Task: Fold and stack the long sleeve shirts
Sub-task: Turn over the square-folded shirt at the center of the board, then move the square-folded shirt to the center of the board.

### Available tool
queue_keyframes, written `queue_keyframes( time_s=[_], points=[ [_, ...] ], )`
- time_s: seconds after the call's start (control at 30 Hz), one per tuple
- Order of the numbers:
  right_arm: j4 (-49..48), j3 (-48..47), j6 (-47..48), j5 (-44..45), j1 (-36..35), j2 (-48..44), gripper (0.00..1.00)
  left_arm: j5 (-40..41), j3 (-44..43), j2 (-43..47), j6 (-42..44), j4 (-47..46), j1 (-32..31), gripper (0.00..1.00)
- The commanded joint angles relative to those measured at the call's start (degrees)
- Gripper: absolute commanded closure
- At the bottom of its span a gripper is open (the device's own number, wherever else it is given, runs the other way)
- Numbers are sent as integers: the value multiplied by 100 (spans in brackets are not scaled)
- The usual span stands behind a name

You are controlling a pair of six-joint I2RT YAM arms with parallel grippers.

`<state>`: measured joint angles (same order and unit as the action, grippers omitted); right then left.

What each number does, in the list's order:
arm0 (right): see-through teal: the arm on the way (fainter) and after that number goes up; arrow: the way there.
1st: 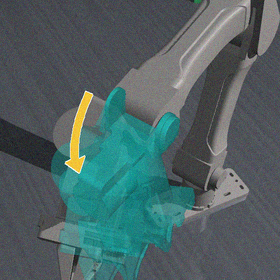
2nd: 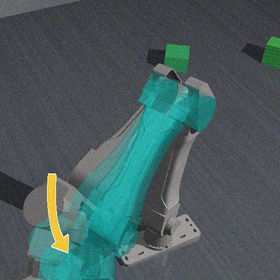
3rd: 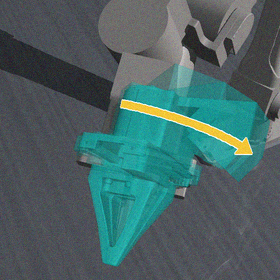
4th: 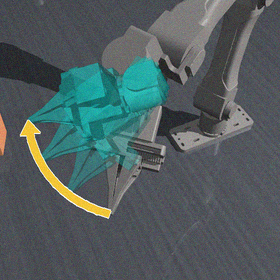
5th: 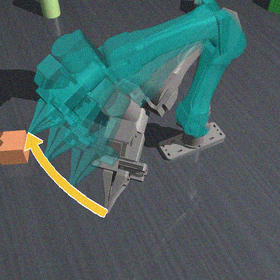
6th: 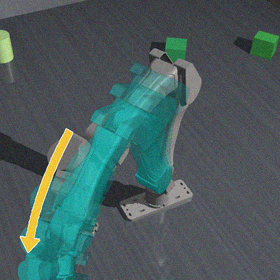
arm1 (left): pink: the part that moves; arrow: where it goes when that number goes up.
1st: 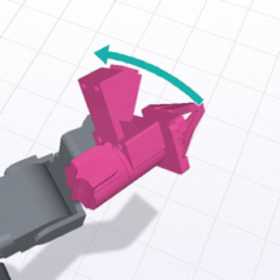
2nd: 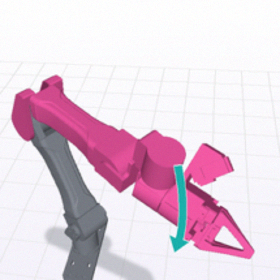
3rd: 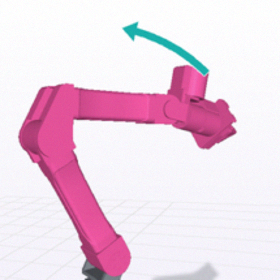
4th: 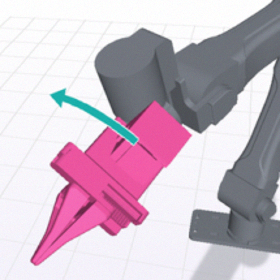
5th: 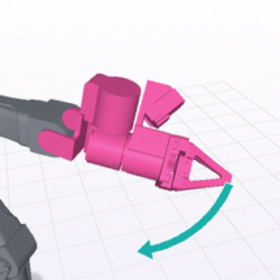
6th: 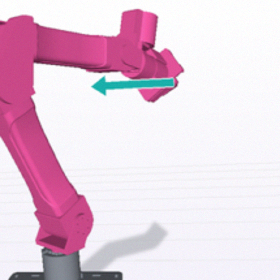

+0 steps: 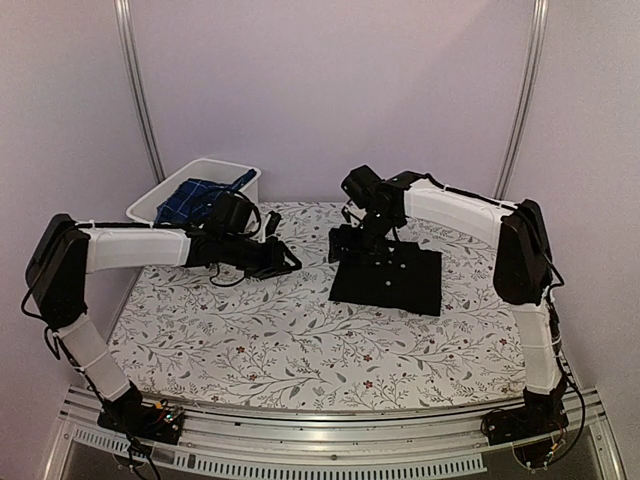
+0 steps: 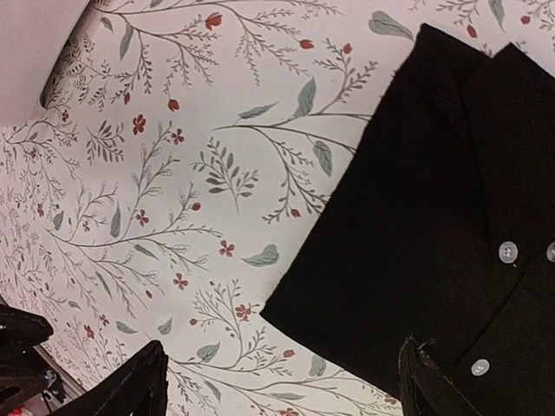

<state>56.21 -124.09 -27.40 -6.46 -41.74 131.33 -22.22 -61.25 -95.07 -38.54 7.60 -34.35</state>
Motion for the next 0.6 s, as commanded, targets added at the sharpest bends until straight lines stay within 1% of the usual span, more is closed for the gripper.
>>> queue_keyframes(
  time_s=[0.0,0.07,0.13,0.2,0.27,0.33,0.4,0.5,0.57],
  points=[
    [-1299,2219,-220,424,538,-1863,11,-398,-378,-740,104,-474,-160,67],
    [-1849,3473,-352,545,818,-2693,12,-372,-636,-1119,85,-641,-260,64],
    [-2372,4560,-474,615,1100,-3355,13,-215,-958,-1513,88,-639,-343,64],
    [-2762,5398,-599,615,1364,-3934,13,-36,-1271,-1900,101,-583,-378,63],
    [-3109,6035,-668,615,1690,-4254,13,88,-1557,-2212,99,-567,-395,63],
    [-3350,6527,-669,440,1990,-4381,13,233,-1759,-2430,109,-540,-414,63],
    [-3706,6824,-577,20,2261,-4359,23,319,-1913,-2585,106,-476,-425,62],
    [-3965,6944,-554,-474,2523,-4205,24,378,-1991,-2758,83,-439,-426,63],
    [-4224,6984,-571,-594,2571,-4100,24,360,-2004,-2832,66,-438,-432,63]
  ],
)
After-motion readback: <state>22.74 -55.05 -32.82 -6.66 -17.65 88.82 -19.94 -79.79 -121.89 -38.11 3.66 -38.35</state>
